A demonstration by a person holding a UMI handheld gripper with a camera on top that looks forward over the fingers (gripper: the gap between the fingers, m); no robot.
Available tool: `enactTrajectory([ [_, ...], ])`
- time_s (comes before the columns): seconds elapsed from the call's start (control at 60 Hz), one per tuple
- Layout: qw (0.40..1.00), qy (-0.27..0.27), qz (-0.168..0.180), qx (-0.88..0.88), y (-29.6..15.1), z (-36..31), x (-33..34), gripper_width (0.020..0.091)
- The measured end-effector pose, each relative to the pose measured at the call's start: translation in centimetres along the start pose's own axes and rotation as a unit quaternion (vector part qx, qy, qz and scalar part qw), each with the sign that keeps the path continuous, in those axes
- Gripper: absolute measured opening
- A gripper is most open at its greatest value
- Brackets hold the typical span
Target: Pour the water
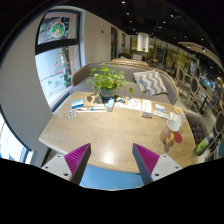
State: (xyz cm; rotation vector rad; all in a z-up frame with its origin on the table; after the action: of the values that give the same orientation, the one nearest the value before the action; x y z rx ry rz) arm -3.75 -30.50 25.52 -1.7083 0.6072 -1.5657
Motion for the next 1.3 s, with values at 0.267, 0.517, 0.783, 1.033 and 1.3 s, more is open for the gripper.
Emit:
enactTrajectory([
  [0.267,0.999,0.041,0.006,-0.023,2.9,11.0,0.9,0.0853],
  [0.517,0.995,0.088,0.000,-0.043,9.5,26.3,1.9,0.0855],
  [0.783,0.987,0.141,0.017,-0.081,15.5,44.8,1.9,0.0853],
  [1.033,0.984,0.146,0.047,-0.095,16.6,56.0,-3.0,0.0853],
  [1.3,0.981,0.138,0.083,-0.112,15.2,61.0,-8.9,0.0838],
])
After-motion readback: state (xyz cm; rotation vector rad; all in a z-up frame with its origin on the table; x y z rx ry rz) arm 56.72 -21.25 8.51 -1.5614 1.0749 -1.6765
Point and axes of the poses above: the point between the fingertips, and its own axes, seen from behind it with the camera up: z to the right, y down, x backward, against the way the camera looks, the point moved 4 cm from there along x, backward, against the way the camera looks, and after that the axes turned 3 degrees about z, right-handed, at the moved point
